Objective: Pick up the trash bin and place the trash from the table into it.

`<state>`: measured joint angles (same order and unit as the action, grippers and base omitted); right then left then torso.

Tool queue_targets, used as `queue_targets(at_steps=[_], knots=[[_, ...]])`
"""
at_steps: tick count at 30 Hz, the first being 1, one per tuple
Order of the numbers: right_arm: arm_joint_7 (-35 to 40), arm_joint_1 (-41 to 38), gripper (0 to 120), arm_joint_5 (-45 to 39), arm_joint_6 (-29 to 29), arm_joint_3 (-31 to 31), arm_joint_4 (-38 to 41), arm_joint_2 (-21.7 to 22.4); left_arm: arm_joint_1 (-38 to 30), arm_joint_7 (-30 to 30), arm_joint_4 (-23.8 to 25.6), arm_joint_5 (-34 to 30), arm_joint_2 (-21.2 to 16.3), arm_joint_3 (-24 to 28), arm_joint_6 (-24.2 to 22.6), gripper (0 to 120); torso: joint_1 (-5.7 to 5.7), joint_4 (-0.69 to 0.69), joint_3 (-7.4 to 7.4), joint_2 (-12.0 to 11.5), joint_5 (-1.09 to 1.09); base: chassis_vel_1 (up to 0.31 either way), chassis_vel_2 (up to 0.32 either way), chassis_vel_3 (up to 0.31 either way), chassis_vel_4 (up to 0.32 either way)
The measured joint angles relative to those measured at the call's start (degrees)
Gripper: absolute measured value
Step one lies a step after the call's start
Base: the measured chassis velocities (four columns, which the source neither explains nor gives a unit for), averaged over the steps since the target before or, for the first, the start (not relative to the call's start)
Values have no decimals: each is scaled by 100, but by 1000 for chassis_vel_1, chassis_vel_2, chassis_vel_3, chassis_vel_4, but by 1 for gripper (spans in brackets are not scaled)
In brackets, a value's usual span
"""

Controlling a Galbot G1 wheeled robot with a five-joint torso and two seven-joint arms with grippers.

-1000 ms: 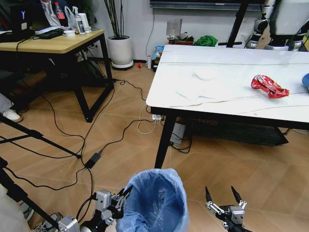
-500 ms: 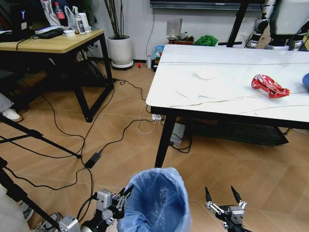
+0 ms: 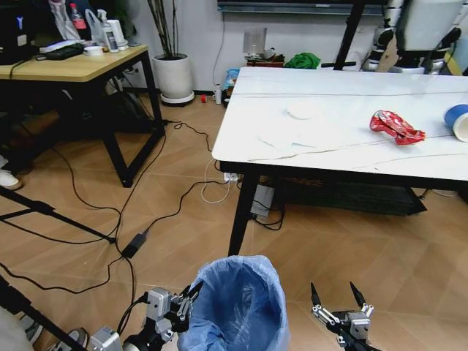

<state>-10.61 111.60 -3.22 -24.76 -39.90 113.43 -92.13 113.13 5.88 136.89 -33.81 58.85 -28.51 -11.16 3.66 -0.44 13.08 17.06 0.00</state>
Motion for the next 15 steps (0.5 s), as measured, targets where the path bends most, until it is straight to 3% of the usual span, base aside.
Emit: queue_targets(at_steps=[15], knots=[[5, 8, 100, -4, -4, 3, 3, 0, 5, -96, 48, 8, 29, 21, 50, 0, -1, 1, -3, -5, 0, -30, -23, -23, -29]])
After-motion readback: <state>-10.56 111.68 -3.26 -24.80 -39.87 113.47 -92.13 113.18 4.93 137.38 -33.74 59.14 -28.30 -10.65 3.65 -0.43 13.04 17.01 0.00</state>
